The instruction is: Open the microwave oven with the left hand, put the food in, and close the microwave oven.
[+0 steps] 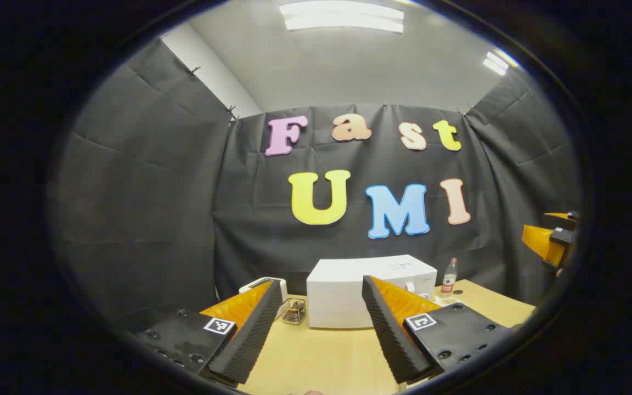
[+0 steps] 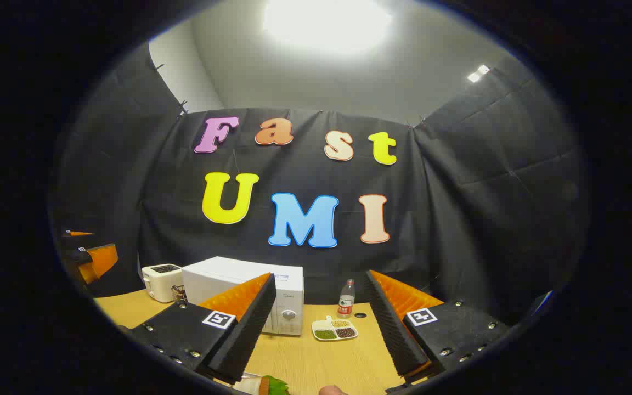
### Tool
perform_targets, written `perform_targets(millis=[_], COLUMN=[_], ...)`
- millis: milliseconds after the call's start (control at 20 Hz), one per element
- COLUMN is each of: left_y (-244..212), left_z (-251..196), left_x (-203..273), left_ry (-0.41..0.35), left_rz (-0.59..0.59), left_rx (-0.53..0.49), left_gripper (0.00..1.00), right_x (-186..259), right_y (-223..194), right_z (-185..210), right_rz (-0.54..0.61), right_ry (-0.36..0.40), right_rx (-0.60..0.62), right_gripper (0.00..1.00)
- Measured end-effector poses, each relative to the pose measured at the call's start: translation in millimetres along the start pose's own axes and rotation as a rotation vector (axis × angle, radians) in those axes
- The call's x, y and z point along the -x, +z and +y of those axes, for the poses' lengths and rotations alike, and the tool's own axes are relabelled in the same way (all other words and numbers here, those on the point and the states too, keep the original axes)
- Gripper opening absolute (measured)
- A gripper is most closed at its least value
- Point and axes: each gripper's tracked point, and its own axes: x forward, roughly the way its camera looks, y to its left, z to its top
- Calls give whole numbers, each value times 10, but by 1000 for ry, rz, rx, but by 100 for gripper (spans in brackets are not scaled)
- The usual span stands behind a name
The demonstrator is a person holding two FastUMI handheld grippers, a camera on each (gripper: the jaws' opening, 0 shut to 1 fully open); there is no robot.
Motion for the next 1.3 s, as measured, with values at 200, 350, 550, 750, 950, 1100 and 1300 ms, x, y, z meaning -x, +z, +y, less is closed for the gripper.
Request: perform_targets(millis=[200, 350, 550, 750, 950, 1100, 1300], left_y=[9, 31, 25, 45, 41, 37, 62], left_z=[-34, -67, -110, -178, -310, -438, -595], left_x=[56, 102, 139, 168, 180, 150, 8], left_ry=[7, 12, 18, 27, 31, 36, 44], left_rz=[-4, -10, -8, -12, -11, -17, -35], left_rx=[-3, -2, 7, 12, 17, 8, -10], left_gripper=[100, 100, 100, 100, 92, 92, 97], right_x=[9, 9, 6, 20, 16, 45, 51], right_y=[-33, -17, -5, -6, -64, -101, -130], right_z=[-21, -45, -84, -137, -181, -214, -334], right_rz=[9, 7, 1, -3, 0, 5, -8], right_ry=[8, 16, 24, 38, 61, 90, 105], right_rx=[-12, -16, -20, -19, -14, -39, -47], right_gripper=[98, 98, 98, 98, 98, 97, 98])
